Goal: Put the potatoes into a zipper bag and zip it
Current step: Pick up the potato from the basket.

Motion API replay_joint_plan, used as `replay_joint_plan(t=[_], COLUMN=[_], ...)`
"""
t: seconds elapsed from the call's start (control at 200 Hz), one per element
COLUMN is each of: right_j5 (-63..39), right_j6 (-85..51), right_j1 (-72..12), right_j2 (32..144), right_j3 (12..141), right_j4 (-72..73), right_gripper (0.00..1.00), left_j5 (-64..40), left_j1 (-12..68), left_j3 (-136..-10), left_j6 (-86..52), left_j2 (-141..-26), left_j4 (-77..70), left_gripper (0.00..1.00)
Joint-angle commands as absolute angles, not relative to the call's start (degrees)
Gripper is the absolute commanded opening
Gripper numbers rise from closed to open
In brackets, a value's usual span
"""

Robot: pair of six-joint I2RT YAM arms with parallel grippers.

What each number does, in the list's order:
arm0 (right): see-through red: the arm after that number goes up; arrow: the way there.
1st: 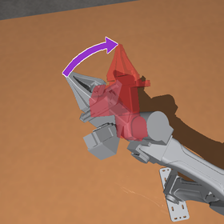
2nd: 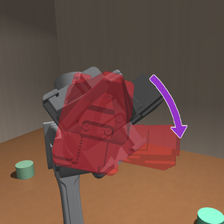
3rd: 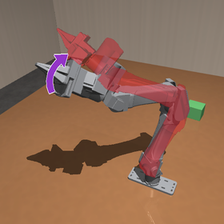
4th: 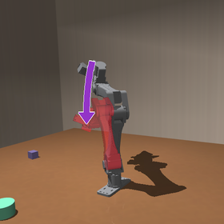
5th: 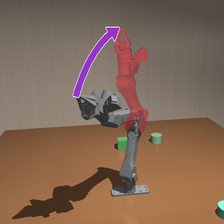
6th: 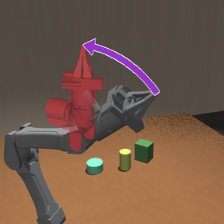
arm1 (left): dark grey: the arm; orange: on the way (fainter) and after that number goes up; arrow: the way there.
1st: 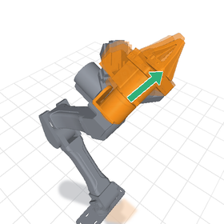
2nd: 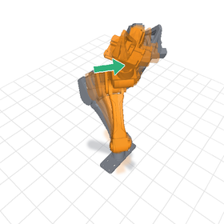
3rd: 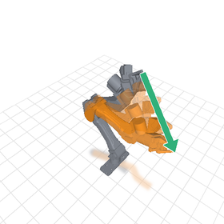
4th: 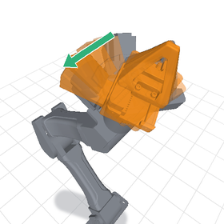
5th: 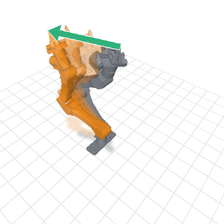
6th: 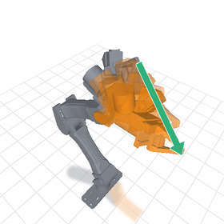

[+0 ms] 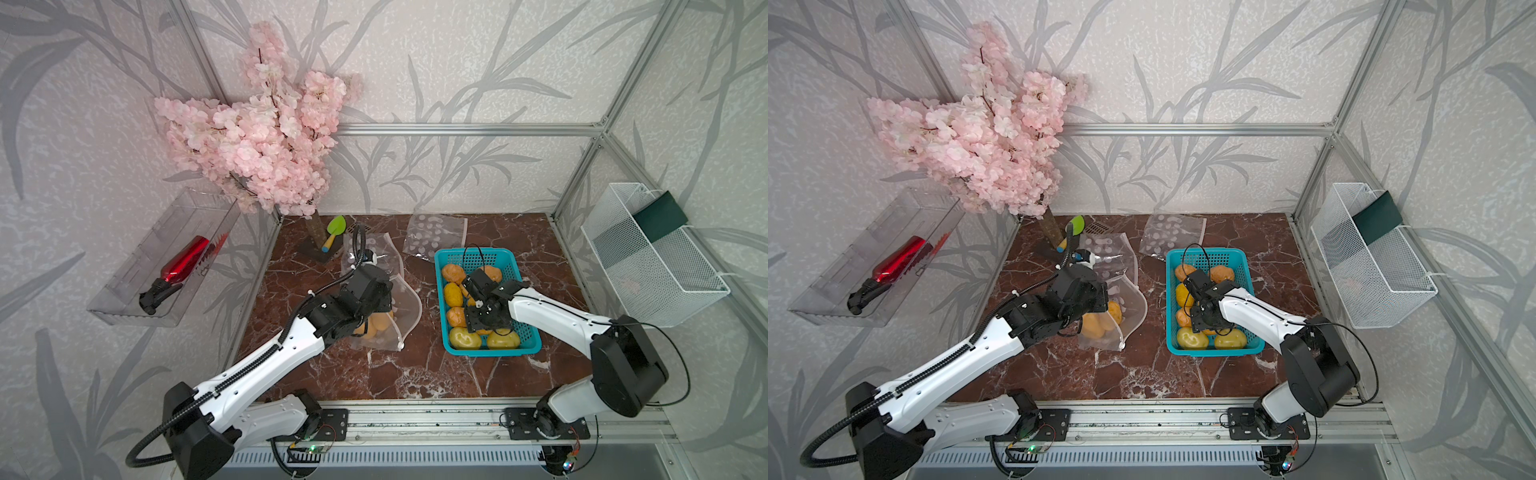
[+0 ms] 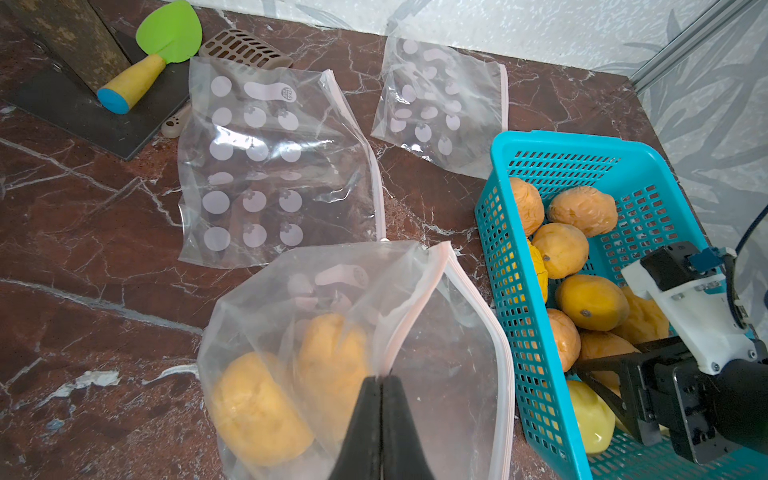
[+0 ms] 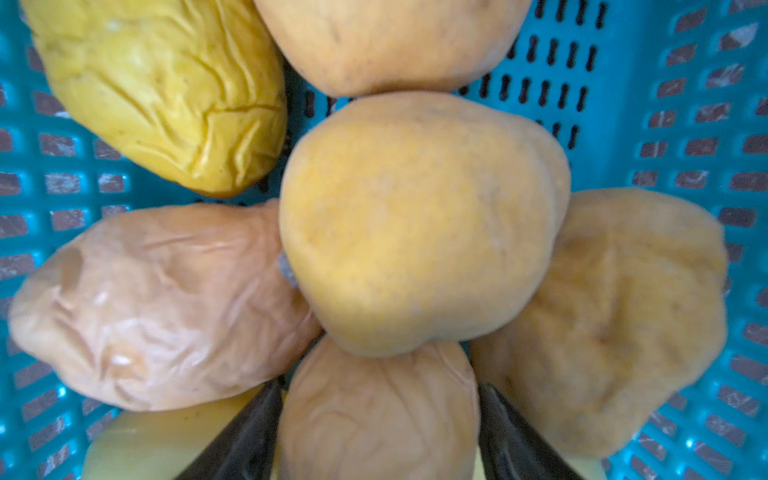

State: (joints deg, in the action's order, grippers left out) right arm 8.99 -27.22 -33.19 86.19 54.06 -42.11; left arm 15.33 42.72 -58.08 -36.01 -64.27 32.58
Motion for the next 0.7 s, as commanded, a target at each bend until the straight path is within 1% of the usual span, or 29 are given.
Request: replay_joint_plan(t=[0.0, 0.1, 0.255, 0.345, 0.42, 0.59, 0.695], right_j5=[8.26, 8.89, 11.04, 11.02, 10.35, 2.44, -3.58], right_j6=[-27.96, -28.33, -29.52, -30.04, -29.99, -27.05, -26.55], right_j1=[-33.12, -33.04, -32.95, -32.94, -33.04, -33.07, -33.22], right_j2=[84.22, 82.47, 76.81, 72.66, 68.15, 57.12, 53.53], right_j3=[54.46, 54.20, 52.91, 52.10, 50.71, 49.57, 50.03], right_j4=[-43.22, -43.42, -43.42, -43.58, -41.82, -34.20, -28.38], right_gripper=[0.67, 0.62, 0.53, 0.50, 0.50, 0.50, 0.50], left_j5=[16.05, 14.59, 12.39, 13.94, 14.12, 11.41, 9.42], left_j1=[42.54, 42.61, 42.55, 42.47, 42.48, 42.40, 41.63], left_j3=[-59.85, -59.59, -58.71, -57.11, -55.72, -55.28, -55.27], left_j6=[-36.30, -36.17, -35.80, -36.12, -35.62, -34.62, -35.70], left_j2=[-64.23, -64.40, -64.22, -62.63, -60.97, -59.29, -59.64], left_j4=[33.06, 32.16, 30.20, 29.16, 27.92, 26.49, 26.55], left_gripper=[0.00, 0.00, 0.00, 0.00, 0.00, 0.00, 0.00])
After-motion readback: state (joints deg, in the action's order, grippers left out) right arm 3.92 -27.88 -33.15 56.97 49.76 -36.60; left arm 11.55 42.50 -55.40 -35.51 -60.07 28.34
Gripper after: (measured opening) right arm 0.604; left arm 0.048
